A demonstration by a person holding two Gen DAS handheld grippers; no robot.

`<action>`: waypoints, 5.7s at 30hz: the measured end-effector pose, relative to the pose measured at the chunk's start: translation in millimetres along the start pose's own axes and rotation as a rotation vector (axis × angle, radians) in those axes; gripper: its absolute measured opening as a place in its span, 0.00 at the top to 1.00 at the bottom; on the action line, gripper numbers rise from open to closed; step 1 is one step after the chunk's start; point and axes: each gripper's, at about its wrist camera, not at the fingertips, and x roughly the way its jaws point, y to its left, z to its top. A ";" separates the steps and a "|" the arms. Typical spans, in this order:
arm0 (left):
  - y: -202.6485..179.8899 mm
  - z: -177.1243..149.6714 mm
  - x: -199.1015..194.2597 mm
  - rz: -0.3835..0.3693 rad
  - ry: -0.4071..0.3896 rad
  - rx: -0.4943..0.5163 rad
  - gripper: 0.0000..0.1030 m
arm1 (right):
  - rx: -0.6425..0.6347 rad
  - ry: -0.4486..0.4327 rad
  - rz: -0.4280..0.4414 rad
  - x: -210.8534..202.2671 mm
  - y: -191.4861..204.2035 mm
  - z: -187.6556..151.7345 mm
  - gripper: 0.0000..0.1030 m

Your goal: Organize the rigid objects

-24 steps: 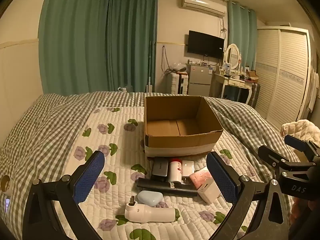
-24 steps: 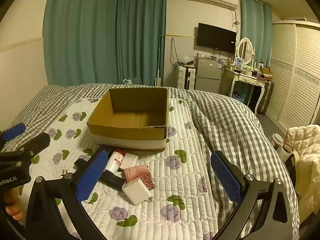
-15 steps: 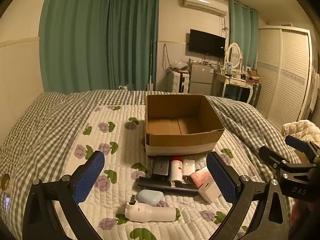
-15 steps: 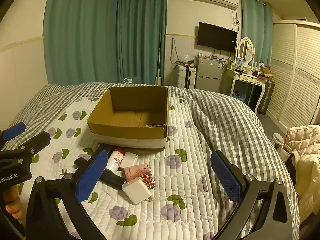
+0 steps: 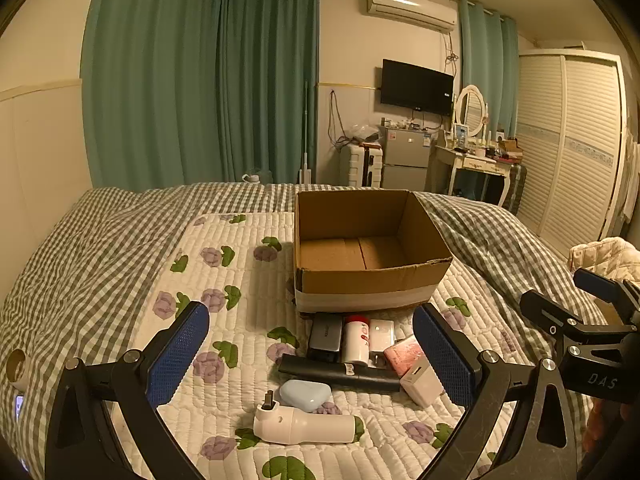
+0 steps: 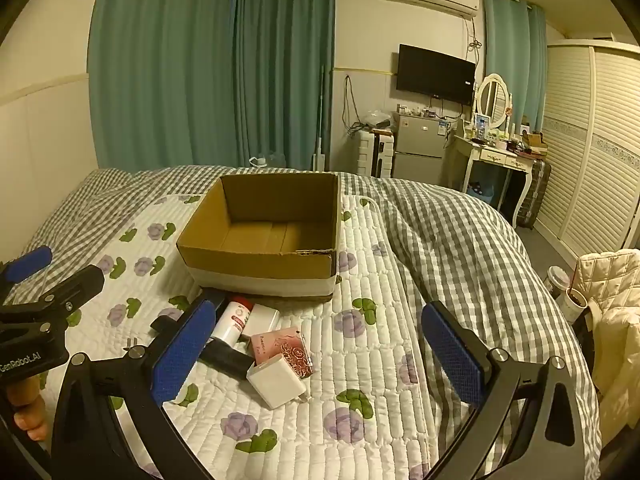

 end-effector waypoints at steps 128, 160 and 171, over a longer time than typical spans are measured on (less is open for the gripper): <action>0.9 -84.9 110.7 -0.058 0.571 0.267 0.30 | -0.125 0.484 0.136 138.1 27.9 -66.3 0.50; -1.3 -19.0 85.0 -0.133 0.498 0.226 0.82 | -0.102 0.367 0.143 93.8 26.2 -15.4 0.51; -18.2 -67.2 101.4 -0.132 0.599 0.381 0.27 | -0.068 0.372 0.137 103.8 14.1 -8.3 0.51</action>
